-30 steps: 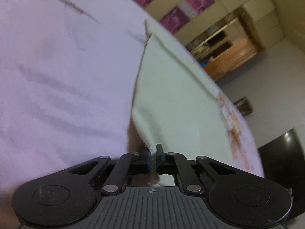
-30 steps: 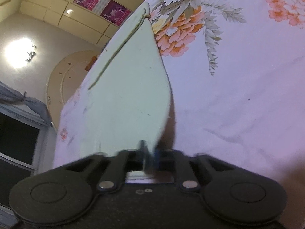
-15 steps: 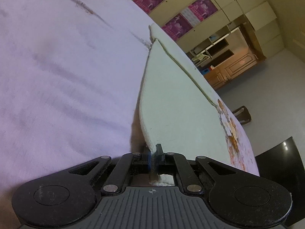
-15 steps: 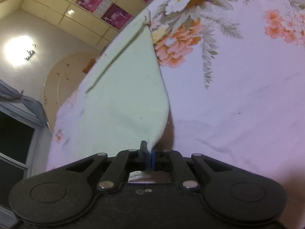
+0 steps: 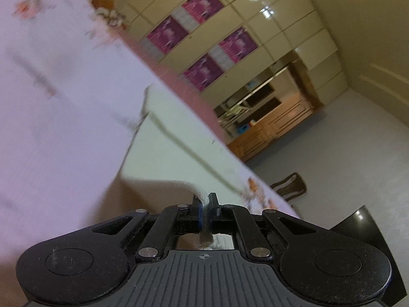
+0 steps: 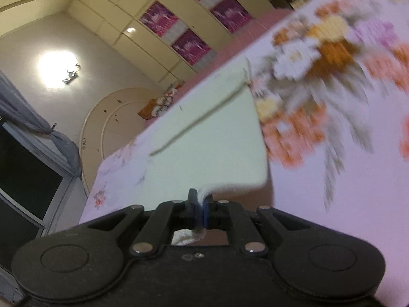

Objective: Fold small clothes
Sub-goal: 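Lift the held sweater end with both tools and fold it over the body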

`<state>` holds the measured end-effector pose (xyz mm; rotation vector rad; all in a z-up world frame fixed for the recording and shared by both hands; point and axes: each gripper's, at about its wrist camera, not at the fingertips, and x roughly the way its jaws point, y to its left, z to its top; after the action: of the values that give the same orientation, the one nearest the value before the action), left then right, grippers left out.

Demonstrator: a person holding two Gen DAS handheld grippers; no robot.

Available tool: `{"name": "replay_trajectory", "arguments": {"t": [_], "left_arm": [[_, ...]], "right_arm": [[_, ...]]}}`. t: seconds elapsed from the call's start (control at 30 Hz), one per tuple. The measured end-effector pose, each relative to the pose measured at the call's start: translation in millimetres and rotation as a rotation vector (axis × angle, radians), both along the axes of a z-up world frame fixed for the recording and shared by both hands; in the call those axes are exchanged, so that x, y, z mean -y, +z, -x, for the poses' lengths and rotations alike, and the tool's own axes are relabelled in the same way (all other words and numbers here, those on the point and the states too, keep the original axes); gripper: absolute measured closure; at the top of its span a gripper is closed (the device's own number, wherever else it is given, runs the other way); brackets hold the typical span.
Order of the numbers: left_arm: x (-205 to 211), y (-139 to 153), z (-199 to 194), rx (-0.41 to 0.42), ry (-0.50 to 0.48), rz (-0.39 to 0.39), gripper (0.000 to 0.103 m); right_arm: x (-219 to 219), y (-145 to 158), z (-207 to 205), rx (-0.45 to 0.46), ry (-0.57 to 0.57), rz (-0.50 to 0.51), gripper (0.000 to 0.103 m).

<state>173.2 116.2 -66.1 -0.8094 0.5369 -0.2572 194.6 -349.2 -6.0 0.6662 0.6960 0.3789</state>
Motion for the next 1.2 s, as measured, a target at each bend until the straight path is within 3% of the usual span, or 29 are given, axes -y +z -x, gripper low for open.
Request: {"name": "replay_trajectory", "arguments": {"t": [0.17, 0.43, 0.63, 0.93, 1.07, 1.2], "left_arm": [[-3, 24, -58, 0.043, 0.005, 0.013, 0.099], [-9, 23, -156, 0.034, 0.025, 0.015, 0.099], [-17, -2, -243, -0.020, 0.024, -0.010, 0.099], [-23, -44, -353, -0.096, -0.018, -0.065, 0.099], [-20, -58, -386, -0.116, -0.054, -0.090, 0.099], [-22, -59, -404, -0.098, 0.004, -0.114, 0.098]], "right_arm": [[4, 31, -40, 0.078, -0.009, 0.037, 0.098], [-2, 51, -127, 0.118, -0.008, 0.107, 0.098], [-12, 35, -202, 0.084, -0.007, 0.141, 0.098], [-16, -18, -309, -0.016, -0.039, 0.113, 0.097], [-13, -39, -340, -0.057, -0.063, 0.094, 0.097], [-19, -53, -364, -0.080, -0.063, 0.115, 0.094]]}}
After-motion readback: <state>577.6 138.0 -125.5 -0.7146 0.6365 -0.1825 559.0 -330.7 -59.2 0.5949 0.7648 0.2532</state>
